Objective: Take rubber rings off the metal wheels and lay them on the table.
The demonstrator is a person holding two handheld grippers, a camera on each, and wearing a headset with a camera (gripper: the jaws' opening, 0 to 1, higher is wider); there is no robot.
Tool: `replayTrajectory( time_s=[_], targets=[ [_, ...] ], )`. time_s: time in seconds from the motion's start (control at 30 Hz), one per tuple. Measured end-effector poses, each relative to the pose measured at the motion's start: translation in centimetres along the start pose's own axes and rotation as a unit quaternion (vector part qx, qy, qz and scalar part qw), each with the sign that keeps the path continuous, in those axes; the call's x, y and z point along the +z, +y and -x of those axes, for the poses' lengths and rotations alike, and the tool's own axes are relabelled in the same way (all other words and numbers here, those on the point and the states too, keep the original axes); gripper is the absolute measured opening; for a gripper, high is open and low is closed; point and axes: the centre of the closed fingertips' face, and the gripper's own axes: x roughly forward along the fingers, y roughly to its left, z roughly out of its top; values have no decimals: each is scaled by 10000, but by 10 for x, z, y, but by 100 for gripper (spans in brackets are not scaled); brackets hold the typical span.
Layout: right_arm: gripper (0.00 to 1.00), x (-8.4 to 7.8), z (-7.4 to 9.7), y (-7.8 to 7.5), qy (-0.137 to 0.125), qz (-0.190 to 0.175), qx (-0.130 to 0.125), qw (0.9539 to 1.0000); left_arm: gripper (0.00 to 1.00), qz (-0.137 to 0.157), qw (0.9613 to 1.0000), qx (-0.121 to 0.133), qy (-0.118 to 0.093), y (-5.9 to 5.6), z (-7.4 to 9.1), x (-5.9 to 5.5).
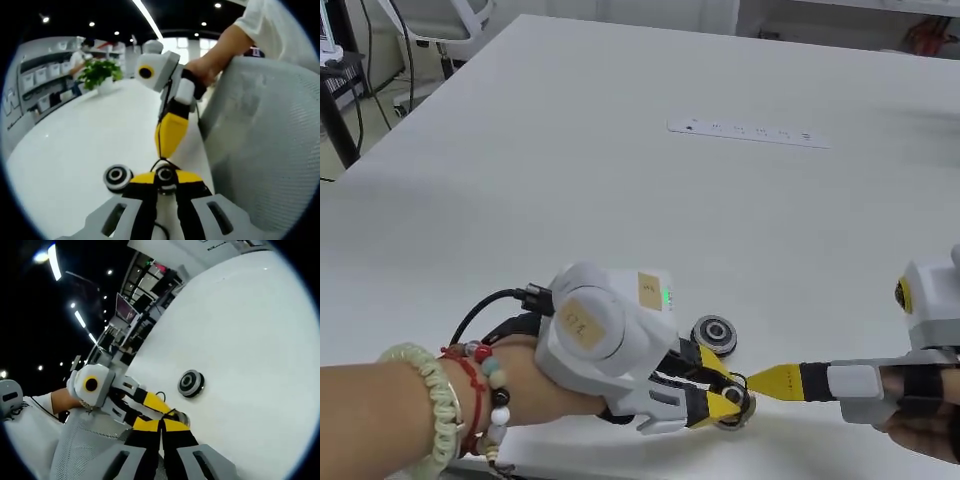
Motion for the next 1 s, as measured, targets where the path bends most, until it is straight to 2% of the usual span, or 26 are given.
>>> replayTrajectory(
  time_s=[0.3,0.4,0.5,0.53,0.6,0.67,0.7,0.73,0.83,0.93,1.0],
  targets=[
    [0,1,1,-7,2,65,-194,9998,14,25,10000,17,95,-1,0,0],
    [0,-2,0,-7,88,151,-253,9995,17,290,9994,-76,155,-4,1,1],
    [0,-4,-1,-8,153,227,-299,9992,19,22,9996,-4,278,-2,3,0],
    [0,-4,-1,-7,164,238,-295,9991,19,-65,9996,-12,261,-3,4,1],
    [0,-5,-1,-8,206,312,-332,9987,19,3,9997,-45,227,-4,7,5],
    [0,-6,-1,-9,241,366,-375,9983,24,34,9998,-134,174,-7,10,10],
    [0,-5,-1,-8,233,346,-358,9985,27,-49,9996,-216,177,-9,11,12],
    [0,-5,0,-8,224,341,-345,9986,30,-249,9986,-375,270,-13,13,11],
    [0,-2,0,-7,179,373,-346,9985,31,-172,9990,-291,307,-9,20,18],
    [0,-1,1,-7,153,366,-339,9986,35,-33,9995,-279,171,-6,30,31],
    [0,-1,2,-7,157,390,-352,9985,38,-194,9993,-224,223,-4,37,33]
  ],
)
